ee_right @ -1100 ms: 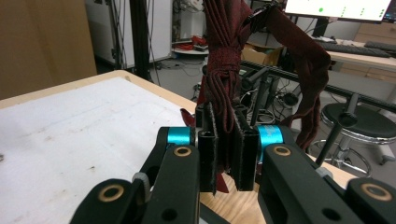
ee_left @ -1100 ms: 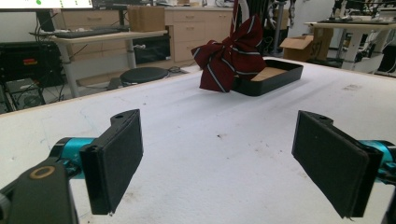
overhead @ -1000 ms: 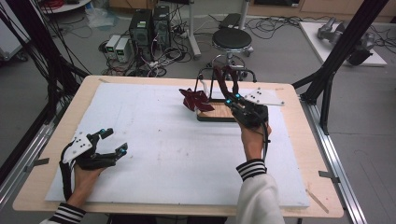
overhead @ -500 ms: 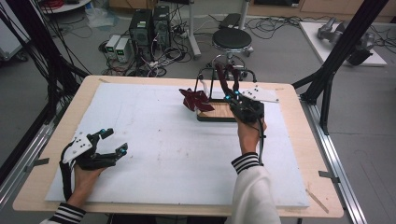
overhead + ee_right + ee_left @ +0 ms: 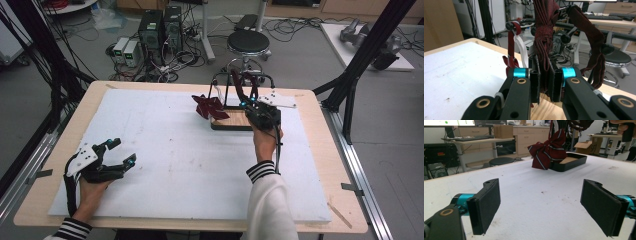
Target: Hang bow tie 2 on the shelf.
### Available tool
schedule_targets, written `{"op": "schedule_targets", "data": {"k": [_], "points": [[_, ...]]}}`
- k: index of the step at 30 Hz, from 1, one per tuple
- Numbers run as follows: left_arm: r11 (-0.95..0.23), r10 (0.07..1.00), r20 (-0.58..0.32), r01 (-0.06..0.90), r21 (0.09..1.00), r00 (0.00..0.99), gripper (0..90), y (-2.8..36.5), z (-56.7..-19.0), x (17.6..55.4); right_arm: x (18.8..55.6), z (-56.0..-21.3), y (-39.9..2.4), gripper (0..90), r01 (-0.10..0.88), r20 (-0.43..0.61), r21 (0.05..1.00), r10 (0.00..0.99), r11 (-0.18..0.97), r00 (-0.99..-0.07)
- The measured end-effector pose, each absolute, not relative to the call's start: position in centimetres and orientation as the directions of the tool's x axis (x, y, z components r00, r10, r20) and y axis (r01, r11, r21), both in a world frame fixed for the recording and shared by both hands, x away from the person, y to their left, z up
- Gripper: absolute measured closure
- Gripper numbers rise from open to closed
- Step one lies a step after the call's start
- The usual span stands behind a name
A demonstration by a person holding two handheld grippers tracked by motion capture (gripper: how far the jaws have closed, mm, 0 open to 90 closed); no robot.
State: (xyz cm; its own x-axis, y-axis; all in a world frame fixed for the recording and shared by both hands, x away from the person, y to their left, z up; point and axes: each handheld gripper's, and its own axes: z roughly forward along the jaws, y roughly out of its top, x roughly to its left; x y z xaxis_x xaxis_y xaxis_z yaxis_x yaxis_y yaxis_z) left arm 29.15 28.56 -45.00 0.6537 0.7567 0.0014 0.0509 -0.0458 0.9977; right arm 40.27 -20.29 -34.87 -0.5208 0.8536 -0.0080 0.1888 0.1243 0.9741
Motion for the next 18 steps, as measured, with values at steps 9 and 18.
{"op": "schedule_targets", "data": {"k": [9,18], "points": [[-0.031,0.767,0.002,0.034,0.999,0.641,16.8,28.7,-45.2,28.9,41.1,-35.6,-20.2,83.0,0.219,0.013,0.968,0.853,0.119,-0.521],[-0.016,0.763,0.003,0.014,1.0,0.646,16.6,29.0,-45.3,28.7,41.7,-36.3,-20.4,82.8,0.24,0.026,0.964,0.855,0.116,-0.517]]}}
